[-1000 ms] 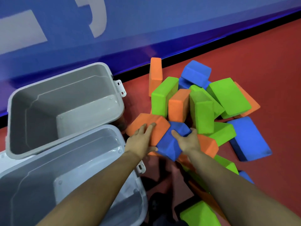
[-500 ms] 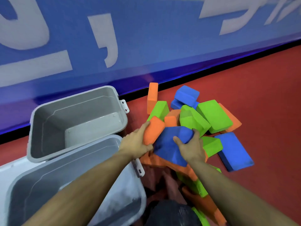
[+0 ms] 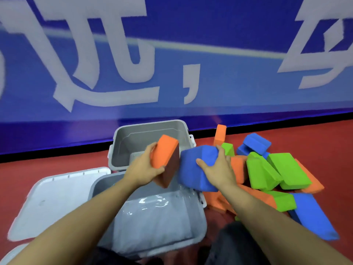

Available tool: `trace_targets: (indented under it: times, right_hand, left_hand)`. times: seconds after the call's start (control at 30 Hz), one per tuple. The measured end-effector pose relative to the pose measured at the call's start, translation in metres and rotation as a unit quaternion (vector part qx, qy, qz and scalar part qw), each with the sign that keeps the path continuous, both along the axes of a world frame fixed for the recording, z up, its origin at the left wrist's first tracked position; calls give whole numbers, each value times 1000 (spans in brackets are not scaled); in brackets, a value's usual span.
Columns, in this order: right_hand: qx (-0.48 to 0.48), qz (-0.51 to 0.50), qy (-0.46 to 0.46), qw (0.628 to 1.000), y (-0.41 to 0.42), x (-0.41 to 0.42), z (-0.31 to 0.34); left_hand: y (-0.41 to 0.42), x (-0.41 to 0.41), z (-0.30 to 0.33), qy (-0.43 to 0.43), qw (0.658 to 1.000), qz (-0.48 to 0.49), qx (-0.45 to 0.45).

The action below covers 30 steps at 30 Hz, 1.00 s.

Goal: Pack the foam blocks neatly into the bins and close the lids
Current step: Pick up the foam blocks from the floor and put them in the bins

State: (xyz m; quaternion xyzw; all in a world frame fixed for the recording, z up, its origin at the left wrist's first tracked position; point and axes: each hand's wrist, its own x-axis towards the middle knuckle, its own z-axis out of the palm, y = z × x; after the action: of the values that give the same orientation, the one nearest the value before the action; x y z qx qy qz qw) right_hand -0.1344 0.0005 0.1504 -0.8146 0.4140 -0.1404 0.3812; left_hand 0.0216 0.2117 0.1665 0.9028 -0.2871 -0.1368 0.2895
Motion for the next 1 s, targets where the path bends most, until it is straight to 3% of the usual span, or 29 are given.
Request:
trace_targets:
  times: [0.3,0.53,0.63,0.73,0.83,1.0]
  right_hand:
    - [17,192,139,971,109,50,-104]
    - [118,303,247,913,133,73,-206]
    - [171,312,254,899,140,80,-236]
    - [194,262,242,914,140,90,-249]
    - [143,270,263,915,132,97,-246]
    - [101,266,272,919,104,90,-225]
  left_hand:
    - [150,36,-89,88,989,96,77]
    - [187,52,-176,155,971,146,105]
    - [189,55,-203,146,967,173,118]
    - [187,56,-221,159,958,174,165]
    - [179,53,-223,142,953,143,225]
    - [149,58,-197,48,970,86,224]
